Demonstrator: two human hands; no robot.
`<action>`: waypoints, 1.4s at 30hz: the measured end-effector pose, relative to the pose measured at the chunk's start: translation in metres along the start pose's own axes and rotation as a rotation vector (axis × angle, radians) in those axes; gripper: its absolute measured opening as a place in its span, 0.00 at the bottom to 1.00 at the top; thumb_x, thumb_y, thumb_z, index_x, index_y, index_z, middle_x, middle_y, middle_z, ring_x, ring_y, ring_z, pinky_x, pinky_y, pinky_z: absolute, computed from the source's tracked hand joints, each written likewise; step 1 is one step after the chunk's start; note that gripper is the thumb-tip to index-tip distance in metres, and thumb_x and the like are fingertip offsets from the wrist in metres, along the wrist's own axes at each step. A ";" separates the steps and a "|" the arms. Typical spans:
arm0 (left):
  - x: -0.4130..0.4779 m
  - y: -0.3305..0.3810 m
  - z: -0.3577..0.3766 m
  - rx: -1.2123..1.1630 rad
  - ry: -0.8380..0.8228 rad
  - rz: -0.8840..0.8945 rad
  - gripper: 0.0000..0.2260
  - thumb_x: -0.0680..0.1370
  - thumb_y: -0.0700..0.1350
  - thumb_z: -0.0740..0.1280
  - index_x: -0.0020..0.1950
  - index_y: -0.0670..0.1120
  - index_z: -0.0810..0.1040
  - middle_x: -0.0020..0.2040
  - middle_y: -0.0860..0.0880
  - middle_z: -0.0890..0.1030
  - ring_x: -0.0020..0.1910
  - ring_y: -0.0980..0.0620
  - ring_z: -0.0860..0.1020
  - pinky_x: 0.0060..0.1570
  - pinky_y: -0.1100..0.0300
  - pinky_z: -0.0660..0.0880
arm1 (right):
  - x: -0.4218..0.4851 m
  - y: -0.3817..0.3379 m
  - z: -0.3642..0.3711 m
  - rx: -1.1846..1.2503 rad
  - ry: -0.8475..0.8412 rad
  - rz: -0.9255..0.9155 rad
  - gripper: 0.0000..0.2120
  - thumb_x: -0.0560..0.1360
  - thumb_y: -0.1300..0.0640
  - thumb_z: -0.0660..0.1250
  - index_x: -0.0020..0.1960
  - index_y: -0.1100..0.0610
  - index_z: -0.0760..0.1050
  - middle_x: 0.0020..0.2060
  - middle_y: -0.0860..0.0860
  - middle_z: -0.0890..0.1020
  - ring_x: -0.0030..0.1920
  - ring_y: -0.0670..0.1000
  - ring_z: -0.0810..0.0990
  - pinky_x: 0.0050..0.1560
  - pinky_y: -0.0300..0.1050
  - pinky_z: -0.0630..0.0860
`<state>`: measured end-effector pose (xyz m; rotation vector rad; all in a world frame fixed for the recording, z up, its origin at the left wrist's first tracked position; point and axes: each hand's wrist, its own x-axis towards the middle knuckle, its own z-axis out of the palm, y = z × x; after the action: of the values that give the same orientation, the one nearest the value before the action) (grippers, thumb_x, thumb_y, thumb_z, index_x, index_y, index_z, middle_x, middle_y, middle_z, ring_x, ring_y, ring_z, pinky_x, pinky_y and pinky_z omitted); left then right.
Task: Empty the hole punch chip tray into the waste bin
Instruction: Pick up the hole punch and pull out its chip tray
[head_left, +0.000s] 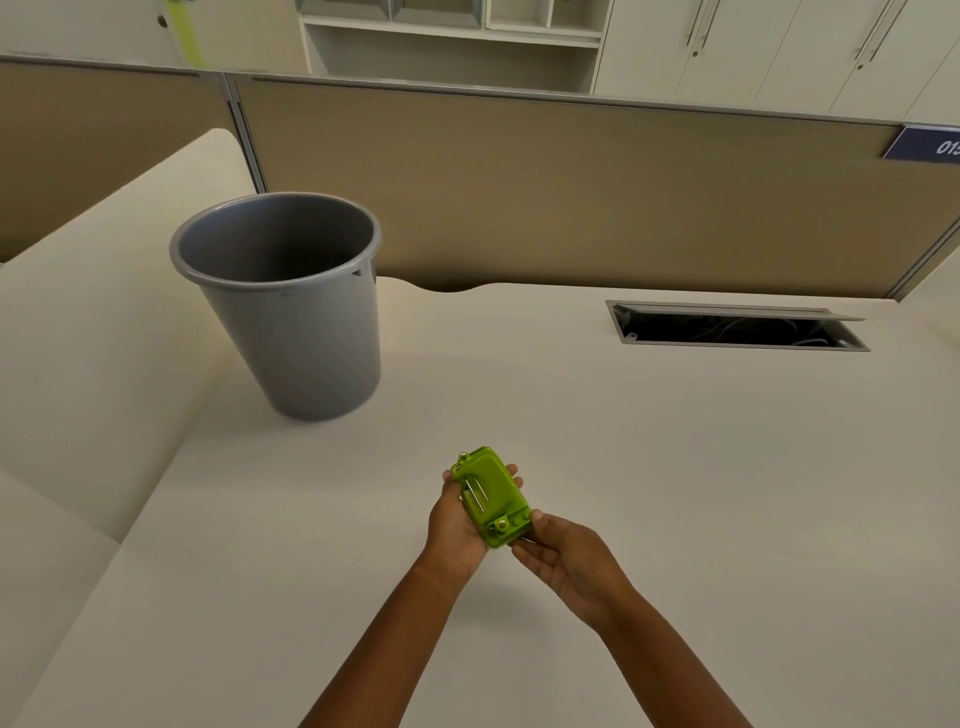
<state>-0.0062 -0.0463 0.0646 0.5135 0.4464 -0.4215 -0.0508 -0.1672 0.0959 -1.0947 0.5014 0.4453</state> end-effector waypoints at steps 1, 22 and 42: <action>-0.001 0.000 0.000 -0.002 -0.004 0.001 0.26 0.80 0.57 0.43 0.49 0.44 0.76 0.34 0.44 0.86 0.48 0.46 0.76 0.46 0.50 0.72 | 0.000 0.000 -0.001 0.051 0.000 0.026 0.12 0.78 0.64 0.57 0.42 0.64 0.77 0.36 0.57 0.84 0.38 0.53 0.83 0.35 0.39 0.83; -0.002 -0.005 0.005 0.141 0.073 -0.105 0.22 0.79 0.56 0.50 0.53 0.41 0.75 0.41 0.39 0.83 0.40 0.42 0.81 0.47 0.48 0.73 | -0.001 -0.018 0.007 -0.615 0.119 -0.339 0.10 0.76 0.50 0.62 0.47 0.54 0.78 0.48 0.50 0.81 0.53 0.49 0.78 0.54 0.44 0.74; -0.011 -0.034 0.008 -0.135 -0.080 0.015 0.17 0.82 0.46 0.49 0.53 0.39 0.74 0.40 0.41 0.85 0.39 0.47 0.85 0.39 0.57 0.81 | 0.017 -0.027 0.021 -0.362 0.258 -0.384 0.06 0.75 0.60 0.63 0.44 0.60 0.78 0.43 0.58 0.80 0.44 0.54 0.78 0.37 0.38 0.74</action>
<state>-0.0300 -0.0744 0.0636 0.3682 0.3910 -0.3937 -0.0178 -0.1569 0.1133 -1.5731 0.4304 0.0532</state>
